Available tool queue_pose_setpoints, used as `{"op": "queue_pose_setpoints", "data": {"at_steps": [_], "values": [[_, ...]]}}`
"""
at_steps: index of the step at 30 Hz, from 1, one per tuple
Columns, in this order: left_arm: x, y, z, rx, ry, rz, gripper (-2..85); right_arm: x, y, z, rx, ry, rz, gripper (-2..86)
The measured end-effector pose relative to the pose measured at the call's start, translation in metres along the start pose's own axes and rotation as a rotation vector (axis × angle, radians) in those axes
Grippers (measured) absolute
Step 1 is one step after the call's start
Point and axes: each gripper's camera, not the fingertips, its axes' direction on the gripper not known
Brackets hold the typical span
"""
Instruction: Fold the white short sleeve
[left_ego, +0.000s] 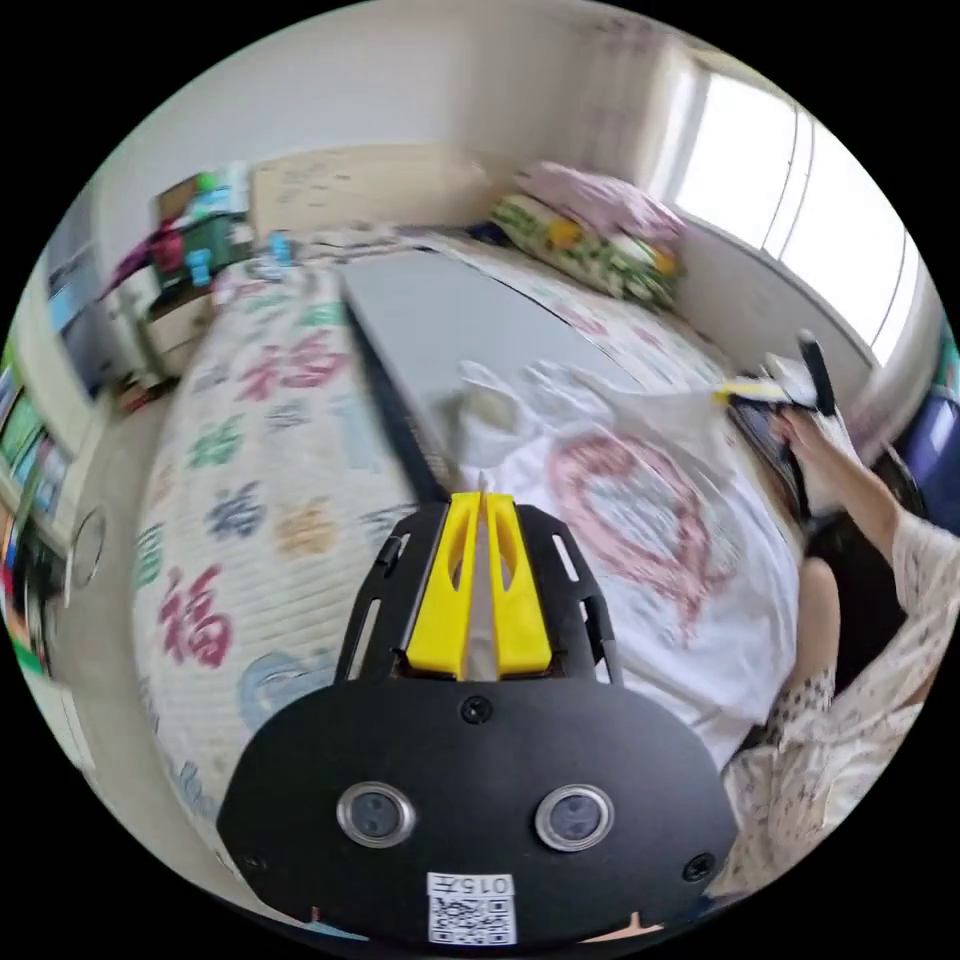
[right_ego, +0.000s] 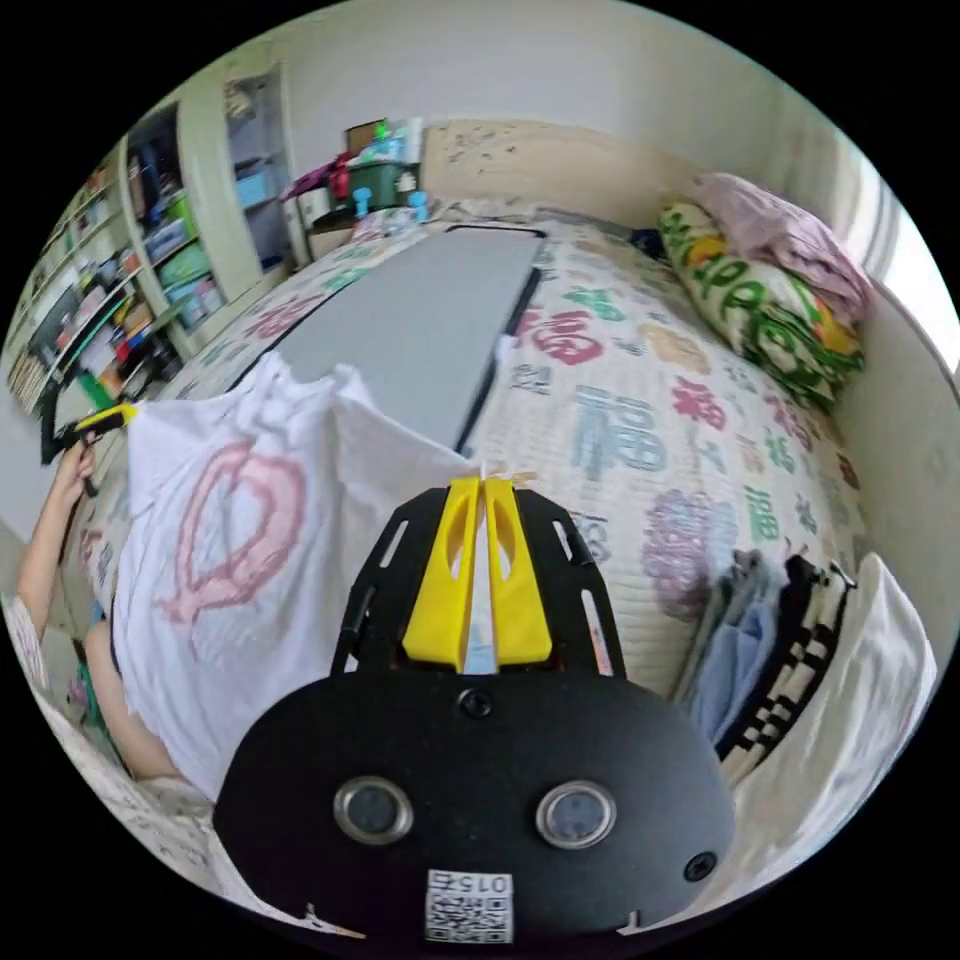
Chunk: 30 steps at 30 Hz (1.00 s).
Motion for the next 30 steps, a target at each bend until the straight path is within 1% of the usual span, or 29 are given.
{"op": "queue_pose_setpoints", "data": {"at_steps": [1,2,3,4,5,6,8,9,10,11,12,14,15,17,20,22,25,26,30], "values": [[-0.022,0.003,-0.012,0.025,-0.05,-0.055,0.9,0.045,-0.013,-0.002,0.011,0.094,0.09,1.7],[-0.06,0.01,-0.027,0.042,-0.154,-0.148,1.7,0.082,-0.022,0.005,-0.012,0.185,0.166,2.4],[-0.091,0.017,-0.034,0.022,-0.255,-0.217,3.0,0.098,-0.026,0.01,-0.033,0.208,0.207,3.5],[-0.117,0.025,-0.039,-0.006,-0.341,-0.294,5.4,0.126,-0.031,0.018,-0.072,0.238,0.314,5.9],[-0.128,0.029,-0.042,-0.018,-0.36,-0.332,6.6,0.139,-0.034,0.016,-0.073,0.24,0.391,7.2],[-0.143,0.035,-0.051,-0.013,-0.348,-0.379,7.1,0.139,-0.035,0.013,-0.05,0.228,0.4,7.8],[-0.142,0.037,-0.066,0.056,-0.299,-0.38,7.1,0.099,-0.049,-0.003,0.054,0.148,0.299,6.9],[-0.13,0.028,-0.068,0.081,-0.278,-0.343,6.6,0.083,-0.054,-0.004,0.069,0.132,0.259,6.5],[-0.112,0.013,-0.06,0.083,-0.243,-0.281,5.9,0.046,-0.067,-0.001,0.079,0.096,0.162,5.8],[-0.101,0.003,-0.053,0.079,-0.215,-0.247,5.6,0.006,-0.081,0.008,0.066,0.06,0.068,5.1],[-0.079,-0.019,-0.034,0.056,-0.143,-0.175,4.8,-0.014,-0.089,0.014,0.055,0.043,0.028,4.6],[-0.043,-0.054,0.003,0.014,-0.034,-0.091,3.4,-0.088,-0.116,0.044,0.006,-0.01,-0.097,2.4],[-0.019,-0.076,0.028,-0.002,0.009,-0.045,2.5,-0.104,-0.122,0.052,-0.002,-0.011,-0.123,1.8],[0.011,-0.105,0.066,-0.034,0.012,0.0,1.5,-0.149,-0.143,0.094,-0.062,0.058,-0.201,1.1],[0.039,-0.143,0.124,-0.121,-0.006,0.024,0.2,-0.163,-0.159,0.134,-0.129,0.14,-0.224,0.5],[0.054,-0.163,0.149,-0.177,-0.04,0.072,-0.4,-0.162,-0.164,0.148,-0.16,0.152,-0.219,-0.5],[0.058,-0.178,0.162,-0.216,-0.117,0.111,-0.6,-0.159,-0.167,0.169,-0.205,0.189,-0.236,-0.9],[0.057,-0.18,0.162,-0.208,-0.114,0.116,-0.7,-0.158,-0.168,0.169,-0.17,0.211,-0.24,-1.0],[0.044,-0.198,0.154,-0.176,-0.135,0.09,-0.7,-0.161,-0.178,0.17,-0.135,0.278,-0.265,-1.0]]}}
